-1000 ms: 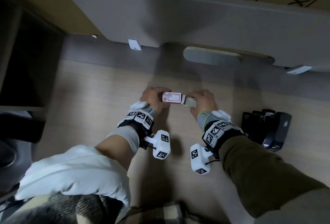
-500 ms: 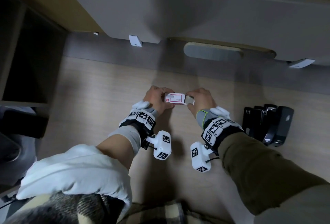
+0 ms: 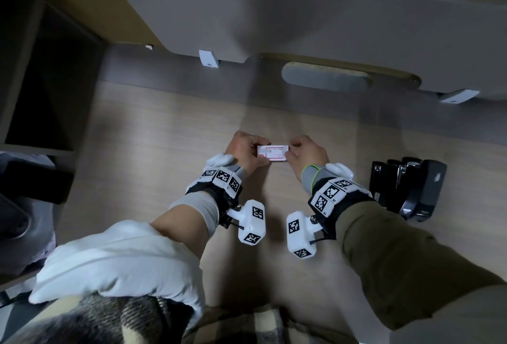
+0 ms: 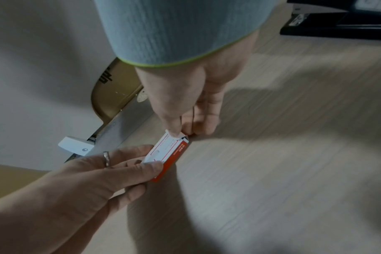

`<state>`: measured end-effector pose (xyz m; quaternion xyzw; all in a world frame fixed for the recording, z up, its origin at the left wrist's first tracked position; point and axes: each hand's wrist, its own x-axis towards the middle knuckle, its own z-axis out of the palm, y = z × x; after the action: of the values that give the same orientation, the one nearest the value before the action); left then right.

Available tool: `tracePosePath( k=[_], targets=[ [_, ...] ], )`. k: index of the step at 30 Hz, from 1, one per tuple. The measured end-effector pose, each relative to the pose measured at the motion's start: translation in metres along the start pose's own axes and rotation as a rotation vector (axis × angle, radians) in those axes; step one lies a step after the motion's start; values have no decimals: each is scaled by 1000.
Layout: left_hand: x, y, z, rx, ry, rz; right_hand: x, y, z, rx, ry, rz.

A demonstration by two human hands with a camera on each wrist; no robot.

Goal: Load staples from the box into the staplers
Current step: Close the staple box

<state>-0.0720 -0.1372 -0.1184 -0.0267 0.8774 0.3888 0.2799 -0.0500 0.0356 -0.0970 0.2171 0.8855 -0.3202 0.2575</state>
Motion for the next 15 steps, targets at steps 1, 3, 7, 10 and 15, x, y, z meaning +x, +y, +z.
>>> tracePosePath(
  k=[1,3,7,10,15],
  targets=[
    [0,-1,1,3,-11,-1,-1,2,1,11,-7,23],
    [-1,-2,2,16,-38,6,-3,8,2,35,-12,46],
    [-5,-1,2,132,-33,15,-3,9,4,70,-1,99],
    [-7,-2,2,186,-10,47,0,8,4,54,-18,116],
    [-10,-7,-6,172,-15,14,0,13,4,22,-22,135]
  ],
)
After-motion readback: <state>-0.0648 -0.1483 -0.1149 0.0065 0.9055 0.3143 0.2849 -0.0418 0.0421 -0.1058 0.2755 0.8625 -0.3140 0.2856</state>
